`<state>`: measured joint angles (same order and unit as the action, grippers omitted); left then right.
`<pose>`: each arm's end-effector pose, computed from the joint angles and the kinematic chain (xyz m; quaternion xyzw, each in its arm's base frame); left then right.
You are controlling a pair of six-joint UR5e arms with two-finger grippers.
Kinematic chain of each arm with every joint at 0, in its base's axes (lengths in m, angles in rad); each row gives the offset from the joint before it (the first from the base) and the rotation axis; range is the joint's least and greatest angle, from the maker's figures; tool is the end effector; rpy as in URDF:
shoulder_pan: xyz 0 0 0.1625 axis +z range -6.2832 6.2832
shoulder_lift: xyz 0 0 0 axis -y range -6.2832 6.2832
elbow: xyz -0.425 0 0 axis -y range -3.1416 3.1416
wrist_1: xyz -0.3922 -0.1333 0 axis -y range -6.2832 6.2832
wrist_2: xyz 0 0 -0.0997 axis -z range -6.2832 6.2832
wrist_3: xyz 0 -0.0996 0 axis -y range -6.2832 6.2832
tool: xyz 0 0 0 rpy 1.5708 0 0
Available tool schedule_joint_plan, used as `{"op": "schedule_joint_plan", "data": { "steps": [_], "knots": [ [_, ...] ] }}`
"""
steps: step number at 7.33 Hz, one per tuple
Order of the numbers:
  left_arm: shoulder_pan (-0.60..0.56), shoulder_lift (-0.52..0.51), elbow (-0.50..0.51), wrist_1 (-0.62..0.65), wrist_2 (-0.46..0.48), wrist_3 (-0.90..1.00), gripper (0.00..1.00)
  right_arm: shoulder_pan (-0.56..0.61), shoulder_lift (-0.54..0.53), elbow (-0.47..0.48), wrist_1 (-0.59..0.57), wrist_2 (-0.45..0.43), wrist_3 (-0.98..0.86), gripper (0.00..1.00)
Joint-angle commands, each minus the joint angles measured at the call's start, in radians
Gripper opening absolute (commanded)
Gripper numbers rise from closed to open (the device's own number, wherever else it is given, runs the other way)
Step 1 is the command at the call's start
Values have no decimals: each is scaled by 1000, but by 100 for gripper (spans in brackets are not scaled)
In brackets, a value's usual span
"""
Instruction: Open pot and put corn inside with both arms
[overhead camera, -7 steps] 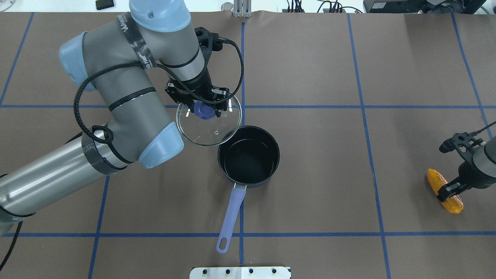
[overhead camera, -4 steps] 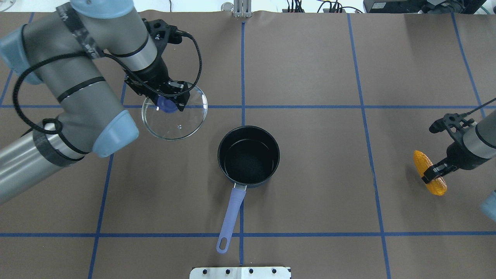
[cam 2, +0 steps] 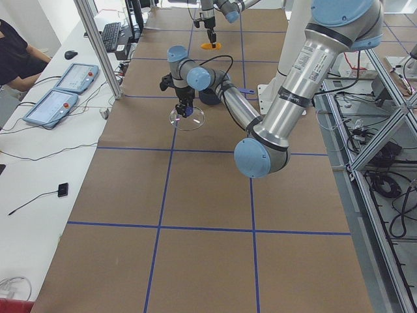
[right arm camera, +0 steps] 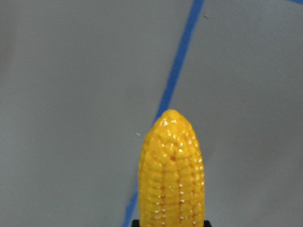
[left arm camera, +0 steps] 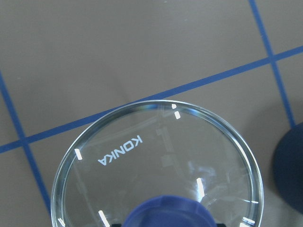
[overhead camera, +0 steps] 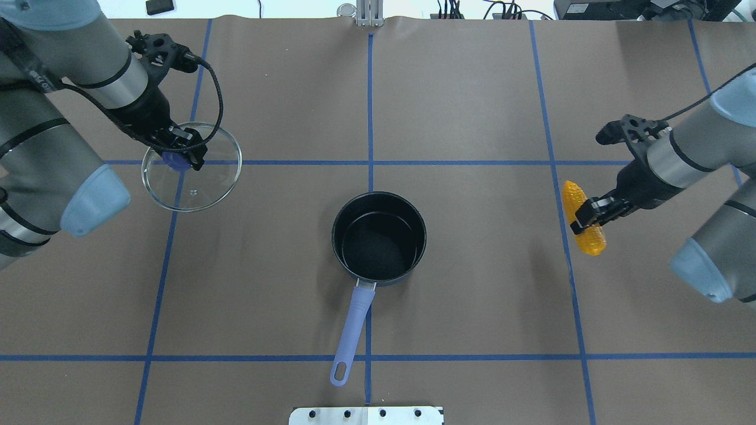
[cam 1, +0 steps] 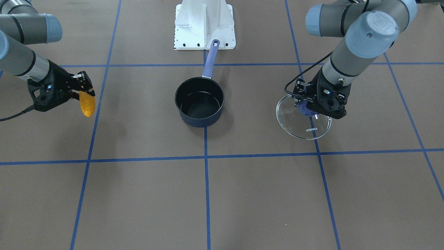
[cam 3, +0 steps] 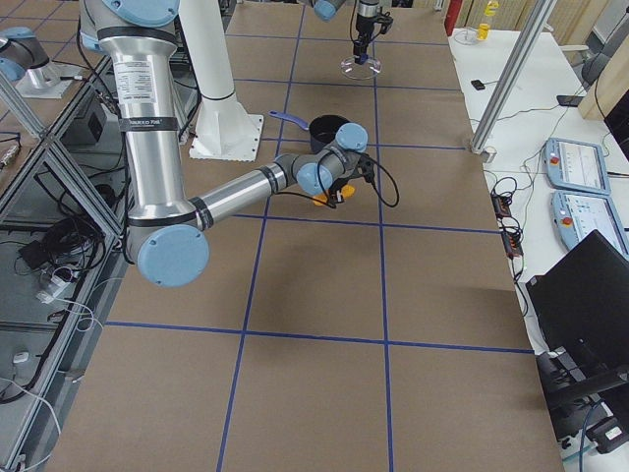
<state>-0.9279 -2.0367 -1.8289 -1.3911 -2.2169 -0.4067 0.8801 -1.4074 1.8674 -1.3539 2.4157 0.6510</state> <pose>0.3077 -0.5332 0.2988 0.0674 0.3923 0.1924 0.8970 -0.2985 -0.4535 0.3968 -0.0032 -0.4912 -0.1532 0.8575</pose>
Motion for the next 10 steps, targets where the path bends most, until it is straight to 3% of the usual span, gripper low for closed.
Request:
{"op": "schedule_joint_plan", "data": {
  "steps": [1, 3, 5, 8, 10],
  "knots": [
    [-49, 76, 2, -8, -3, 124, 52, -59, 242, -2, -223, -9, 91, 19],
    [-71, 121, 0, -19, -1, 175, 52, -102, 365, -20, -323, -56, 91, 19],
    [-91, 153, 0, -19, -3, 224, 52, -151, 537, -156, -321, -81, 91, 19],
    [-104, 200, 4, -22, -21, 292, 53, -237, 632, -250, -314, -138, 91, 19],
    [-104, 254, 32, -95, -58, 321, 53, -265, 647, -272, -312, -151, 91, 20]
  ]
}}
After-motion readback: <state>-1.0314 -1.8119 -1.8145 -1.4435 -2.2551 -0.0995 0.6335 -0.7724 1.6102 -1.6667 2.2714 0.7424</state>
